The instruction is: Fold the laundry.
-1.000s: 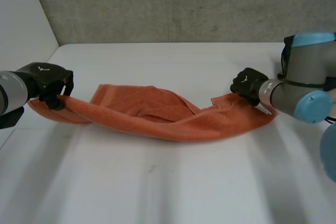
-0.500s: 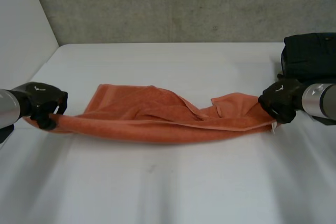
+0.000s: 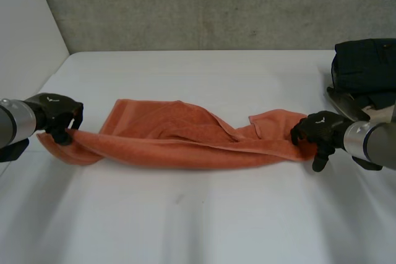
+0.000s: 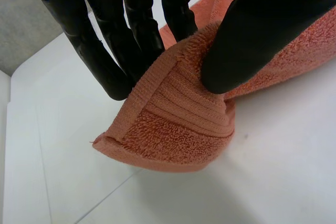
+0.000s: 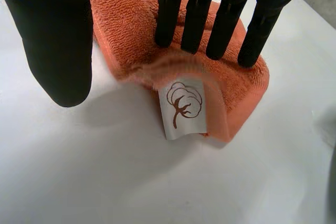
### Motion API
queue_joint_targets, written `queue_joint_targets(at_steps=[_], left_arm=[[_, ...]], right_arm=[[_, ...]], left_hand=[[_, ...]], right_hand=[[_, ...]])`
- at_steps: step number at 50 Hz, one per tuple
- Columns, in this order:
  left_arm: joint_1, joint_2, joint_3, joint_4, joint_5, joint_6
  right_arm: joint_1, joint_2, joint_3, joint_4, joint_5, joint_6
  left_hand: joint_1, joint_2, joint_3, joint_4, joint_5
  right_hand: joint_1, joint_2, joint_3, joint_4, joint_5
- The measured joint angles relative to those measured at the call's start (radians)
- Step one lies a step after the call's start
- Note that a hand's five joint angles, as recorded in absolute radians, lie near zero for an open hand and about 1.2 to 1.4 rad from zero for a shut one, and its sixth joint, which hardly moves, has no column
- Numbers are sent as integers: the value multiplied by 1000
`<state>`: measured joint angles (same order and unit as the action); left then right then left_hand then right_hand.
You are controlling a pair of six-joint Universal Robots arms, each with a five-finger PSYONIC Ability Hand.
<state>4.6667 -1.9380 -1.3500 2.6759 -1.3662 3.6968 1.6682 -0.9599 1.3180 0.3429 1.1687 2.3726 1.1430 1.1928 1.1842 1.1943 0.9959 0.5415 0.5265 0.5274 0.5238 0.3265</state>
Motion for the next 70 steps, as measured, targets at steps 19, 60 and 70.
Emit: queue_joint_targets(at_steps=[19,60,70], left_arm=[[-9,-42,16,19,-19,10],[-60,-64,471,789,-206,-236],[-30,-122,102,754,-110,-187]], right_arm=[[22,57,73,-377,70,-108],[79,86,-621,-812,277,552],[44,117,-278,-643,76,470]], left_hand=[[0,0,0,0,0],[0,4,6,0,0],[0,4,6,0,0]], right_hand=[[308,324,321,323,344],[584,647,656,670,682],[584,647,656,672,685]])
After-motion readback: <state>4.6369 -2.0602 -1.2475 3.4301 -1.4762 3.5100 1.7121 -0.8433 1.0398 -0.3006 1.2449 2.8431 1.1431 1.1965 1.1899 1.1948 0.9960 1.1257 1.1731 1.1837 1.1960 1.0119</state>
